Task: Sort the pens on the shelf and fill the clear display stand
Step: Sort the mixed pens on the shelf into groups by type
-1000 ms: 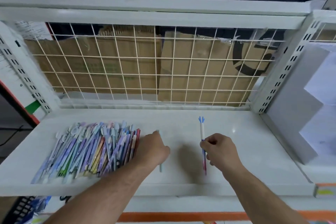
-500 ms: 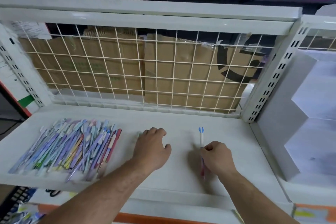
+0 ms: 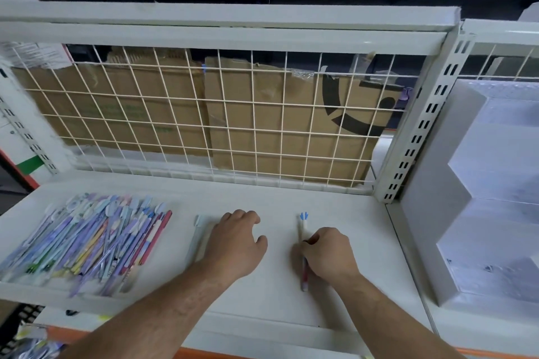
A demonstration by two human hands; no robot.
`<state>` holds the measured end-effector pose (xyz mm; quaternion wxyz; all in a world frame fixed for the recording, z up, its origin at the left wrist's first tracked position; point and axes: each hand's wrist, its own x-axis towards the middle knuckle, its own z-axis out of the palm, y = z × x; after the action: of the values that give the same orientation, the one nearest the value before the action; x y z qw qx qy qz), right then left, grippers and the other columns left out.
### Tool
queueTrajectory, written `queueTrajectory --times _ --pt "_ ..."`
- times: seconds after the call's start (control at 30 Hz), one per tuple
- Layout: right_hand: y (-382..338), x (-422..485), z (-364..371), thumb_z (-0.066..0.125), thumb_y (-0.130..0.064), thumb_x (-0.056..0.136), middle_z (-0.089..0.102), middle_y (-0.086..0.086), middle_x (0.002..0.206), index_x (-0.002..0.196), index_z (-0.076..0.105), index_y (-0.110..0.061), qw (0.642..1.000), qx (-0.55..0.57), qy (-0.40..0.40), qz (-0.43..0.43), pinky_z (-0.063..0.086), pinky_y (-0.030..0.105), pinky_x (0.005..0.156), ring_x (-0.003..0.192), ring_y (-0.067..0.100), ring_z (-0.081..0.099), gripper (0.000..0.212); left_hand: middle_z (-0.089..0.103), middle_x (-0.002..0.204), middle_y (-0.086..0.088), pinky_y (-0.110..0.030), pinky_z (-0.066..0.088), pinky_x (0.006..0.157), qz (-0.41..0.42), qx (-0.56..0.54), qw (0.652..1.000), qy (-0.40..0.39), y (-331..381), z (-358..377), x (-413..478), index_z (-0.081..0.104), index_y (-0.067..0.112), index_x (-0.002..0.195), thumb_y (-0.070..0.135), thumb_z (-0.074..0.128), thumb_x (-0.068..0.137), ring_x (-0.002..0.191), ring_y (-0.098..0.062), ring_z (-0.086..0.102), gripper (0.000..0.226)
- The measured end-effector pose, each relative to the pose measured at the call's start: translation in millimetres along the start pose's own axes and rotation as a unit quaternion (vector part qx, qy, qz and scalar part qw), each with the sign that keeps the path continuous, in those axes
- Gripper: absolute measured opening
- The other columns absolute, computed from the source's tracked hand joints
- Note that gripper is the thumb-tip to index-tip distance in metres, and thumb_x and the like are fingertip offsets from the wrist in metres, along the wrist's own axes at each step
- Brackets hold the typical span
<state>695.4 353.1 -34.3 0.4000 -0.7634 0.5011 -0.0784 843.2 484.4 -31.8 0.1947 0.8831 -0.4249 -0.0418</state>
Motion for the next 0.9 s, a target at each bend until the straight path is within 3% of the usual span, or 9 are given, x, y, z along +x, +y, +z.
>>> queueTrajectory --times 0.37,0.53,0.73,0.9 --pt "-2 0 8 0.066 -0.029 0.078 0.068 -0.001 0.068 0.081 0.063 -0.014 1.000 -0.027 0.005 -0.012 0.051 0.027 0.057 0.064 0.018 0.066 0.015 0.057 0.128 0.011 -0.032 0.040 0.102 -0.010 -0.007 1.000 -0.014 0 0 -4 0.056 0.028 0.126 0.041 0.054 0.092 0.120 -0.015 0.047 0.037" --pt "-4 -9 14 0.056 -0.040 0.086 0.067 -0.006 0.075 0.086 0.056 -0.024 0.996 -0.060 0.059 -0.026 0.054 0.030 0.067 0.070 0.017 0.064 0.016 0.057 0.128 0.012 -0.030 0.040 0.100 -0.007 -0.006 1.000 -0.005 -7 -7 -10 0.056 0.028 0.127 0.042 0.053 0.091 0.119 -0.015 0.047 0.038" --pt "-25 -26 32 0.057 -0.045 0.090 0.054 -0.009 0.117 0.119 0.056 -0.025 0.979 -0.092 0.112 -0.142 0.053 0.033 0.074 0.095 0.024 0.065 0.036 0.057 0.128 0.010 -0.030 0.041 0.100 -0.004 -0.017 1.000 -0.003 -31 -18 -22 0.055 0.028 0.126 0.043 0.053 0.091 0.120 -0.015 0.048 0.038" --pt "-50 -43 63 0.060 -0.043 0.088 0.056 -0.007 0.122 0.124 0.057 -0.024 0.972 -0.100 0.137 -0.162 0.048 0.031 0.075 0.113 0.016 0.056 0.041 0.057 0.126 0.010 -0.031 0.040 0.098 0.001 -0.002 1.000 0.004 -69 -37 -31 0.055 0.028 0.126 0.044 0.051 0.091 0.119 -0.016 0.048 0.039"
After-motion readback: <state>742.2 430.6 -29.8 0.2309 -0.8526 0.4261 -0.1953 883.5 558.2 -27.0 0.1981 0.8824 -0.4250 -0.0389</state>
